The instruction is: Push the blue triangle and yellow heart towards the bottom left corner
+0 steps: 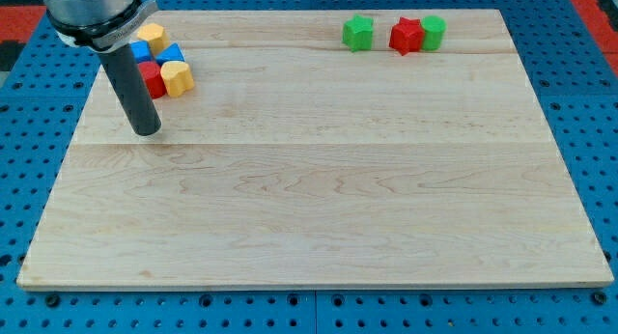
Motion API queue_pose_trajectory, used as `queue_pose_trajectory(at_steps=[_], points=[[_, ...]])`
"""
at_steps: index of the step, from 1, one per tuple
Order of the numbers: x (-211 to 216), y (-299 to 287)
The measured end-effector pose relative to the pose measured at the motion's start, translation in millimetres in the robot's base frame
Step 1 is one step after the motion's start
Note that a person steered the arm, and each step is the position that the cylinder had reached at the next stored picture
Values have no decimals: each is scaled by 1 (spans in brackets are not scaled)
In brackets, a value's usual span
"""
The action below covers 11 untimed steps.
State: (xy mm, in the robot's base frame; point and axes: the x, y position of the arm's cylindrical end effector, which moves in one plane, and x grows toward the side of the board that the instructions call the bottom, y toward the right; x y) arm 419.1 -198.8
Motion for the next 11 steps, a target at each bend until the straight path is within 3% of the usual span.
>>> queue_pose_trajectory(at_steps=[2,3,5,8,9,10,11], points=[[-4,-93],[-14,-106],[-124,-106],[-202,-82],[-187,-55],[-141,-43],[-157,-33]])
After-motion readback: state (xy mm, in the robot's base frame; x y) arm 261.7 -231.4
